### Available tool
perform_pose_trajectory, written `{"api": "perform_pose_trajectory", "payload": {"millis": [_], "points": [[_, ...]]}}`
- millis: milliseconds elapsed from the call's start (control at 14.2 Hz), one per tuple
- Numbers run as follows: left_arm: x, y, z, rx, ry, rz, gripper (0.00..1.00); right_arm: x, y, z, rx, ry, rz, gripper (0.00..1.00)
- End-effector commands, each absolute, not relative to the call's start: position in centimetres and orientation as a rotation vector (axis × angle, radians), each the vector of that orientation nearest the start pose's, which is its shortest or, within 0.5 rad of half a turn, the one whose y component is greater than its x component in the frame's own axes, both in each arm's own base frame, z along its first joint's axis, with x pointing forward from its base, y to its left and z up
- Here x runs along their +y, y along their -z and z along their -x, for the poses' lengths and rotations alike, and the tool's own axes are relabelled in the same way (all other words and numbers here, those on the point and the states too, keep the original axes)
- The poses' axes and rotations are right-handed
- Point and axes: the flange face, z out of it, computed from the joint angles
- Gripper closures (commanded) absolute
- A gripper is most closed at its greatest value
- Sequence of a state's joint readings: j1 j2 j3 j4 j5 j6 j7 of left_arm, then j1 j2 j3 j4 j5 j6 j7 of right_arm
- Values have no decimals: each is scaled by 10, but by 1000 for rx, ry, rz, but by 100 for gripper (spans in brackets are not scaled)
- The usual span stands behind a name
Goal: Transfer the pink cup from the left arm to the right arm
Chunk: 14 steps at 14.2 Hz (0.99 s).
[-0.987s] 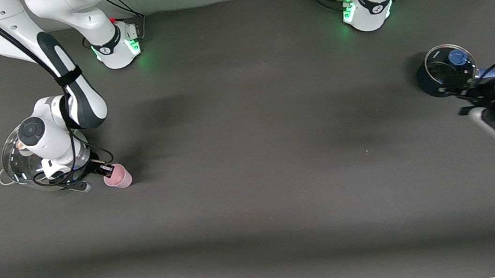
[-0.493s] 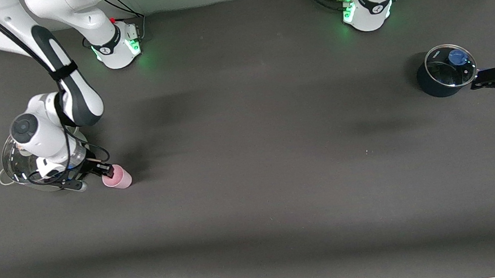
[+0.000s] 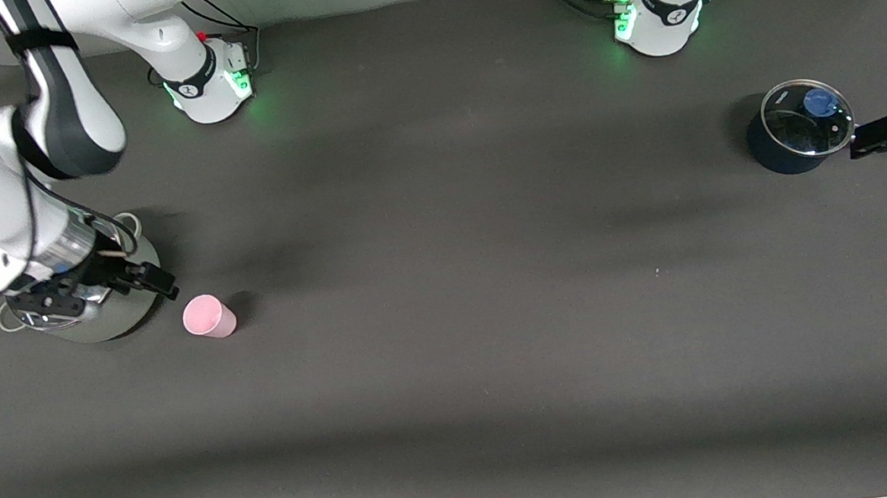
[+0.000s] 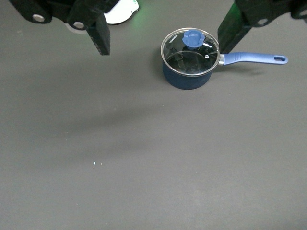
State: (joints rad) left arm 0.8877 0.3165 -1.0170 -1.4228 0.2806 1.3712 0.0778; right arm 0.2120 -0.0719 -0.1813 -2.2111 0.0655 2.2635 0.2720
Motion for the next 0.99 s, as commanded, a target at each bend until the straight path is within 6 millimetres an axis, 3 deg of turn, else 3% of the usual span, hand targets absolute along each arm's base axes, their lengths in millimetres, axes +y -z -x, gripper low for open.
{"api": "perform_pose_trajectory", "payload": {"millis": [0, 282, 564, 705, 916], "points": [[28, -570, -570, 198, -298, 3047, 0, 17, -469, -529, 385, 134, 3029, 0], [6, -566, -562, 189, -269, 3036, 0, 7, -532, -512, 245, 108, 3125, 0], [-2, -576, -556, 157, -238, 3032, 0, -2, -590, -513, 170, 107, 3140, 0], [-13, -577, -555, 178, -240, 3021, 0, -2, -606, -518, 155, 153, 3138, 0], [-28, -579, -553, 208, -235, 3009, 0, -18, -605, -518, 193, 149, 3134, 0]]}}
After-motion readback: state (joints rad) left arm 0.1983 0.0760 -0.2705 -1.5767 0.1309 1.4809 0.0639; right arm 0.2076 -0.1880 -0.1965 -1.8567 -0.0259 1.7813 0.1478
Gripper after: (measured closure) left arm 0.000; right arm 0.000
